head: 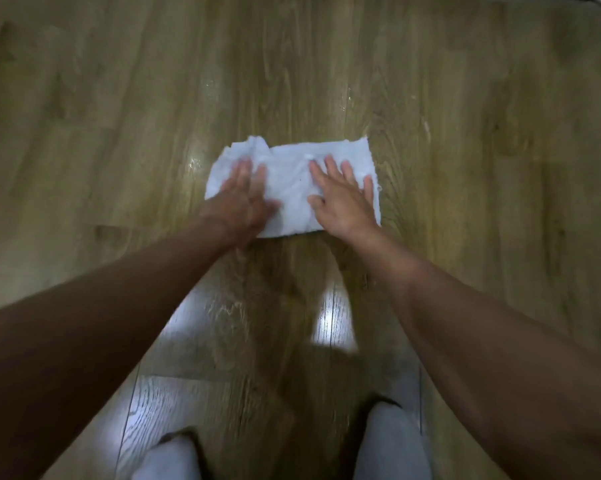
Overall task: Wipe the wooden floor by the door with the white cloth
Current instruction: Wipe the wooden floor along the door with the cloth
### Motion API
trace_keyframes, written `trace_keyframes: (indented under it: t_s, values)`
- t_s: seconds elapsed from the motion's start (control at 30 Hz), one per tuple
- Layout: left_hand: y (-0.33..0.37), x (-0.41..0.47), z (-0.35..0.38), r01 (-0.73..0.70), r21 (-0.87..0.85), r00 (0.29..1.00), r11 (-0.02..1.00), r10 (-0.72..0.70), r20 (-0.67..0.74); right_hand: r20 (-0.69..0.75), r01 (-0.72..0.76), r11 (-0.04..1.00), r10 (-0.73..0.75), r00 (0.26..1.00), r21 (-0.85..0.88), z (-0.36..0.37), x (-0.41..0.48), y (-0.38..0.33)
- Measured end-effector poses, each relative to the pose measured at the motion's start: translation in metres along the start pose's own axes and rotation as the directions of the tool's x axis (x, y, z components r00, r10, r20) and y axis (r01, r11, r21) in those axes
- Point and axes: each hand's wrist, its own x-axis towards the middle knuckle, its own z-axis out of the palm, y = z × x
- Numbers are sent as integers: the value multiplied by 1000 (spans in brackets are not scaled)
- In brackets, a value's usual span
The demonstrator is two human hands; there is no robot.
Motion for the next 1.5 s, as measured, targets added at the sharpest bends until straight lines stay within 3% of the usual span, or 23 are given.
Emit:
trace_keyframes:
  t_s: [0.07,0.13,0.27,0.33,0.43,0.57,0.7,0.77,0.87,1.03,1.17,1.23,1.33,1.5]
  values:
    - [-21,11,-11,186,-120,982,975,-187,-4,76,57,998,-56,996,1,-6,18,-20]
    - [-28,15,-18,253,-121,967,960,-256,-7,118,159,987,-159,980,13,-6,22,-29]
    - [4,5,-11,135,-33,990,990,-136,-46,-50,240,969,-238,970,59,8,-22,9]
    - [33,1,-1,21,112,1000,993,-22,3,-132,199,970,-181,974,139,10,-40,42]
    - [59,20,-12,-78,248,996,966,65,59,-142,58,968,-23,990,243,0,-36,65]
    - [52,72,-47,-55,215,996,975,38,83,-81,-84,992,91,992,89,-9,4,37]
    - [58,62,-40,-35,152,996,988,23,81,-142,7,1000,-6,990,2,-1,-16,48]
    - [70,43,-27,-125,205,992,971,121,31,-172,25,999,-31,985,-38,5,-40,69]
    - [97,29,-10,-204,214,979,955,194,66,-194,-56,998,53,980,-11,6,-66,95]
    - [85,71,-18,-273,206,958,940,285,-33,-220,-202,977,211,952,65,-5,-32,85]
    - [84,82,-19,-241,195,969,951,248,-13,-181,-117,993,115,977,1,0,-33,81]
    - [96,66,-9,-337,199,934,920,353,-51,-175,-67,997,58,983,-42,3,-61,99]
    - [129,43,9,-482,228,863,846,504,-45,-173,-160,986,166,971,49,2,-103,134]
    - [145,57,-9,-417,201,908,887,416,48,-100,-251,967,254,962,43,-18,-83,135]
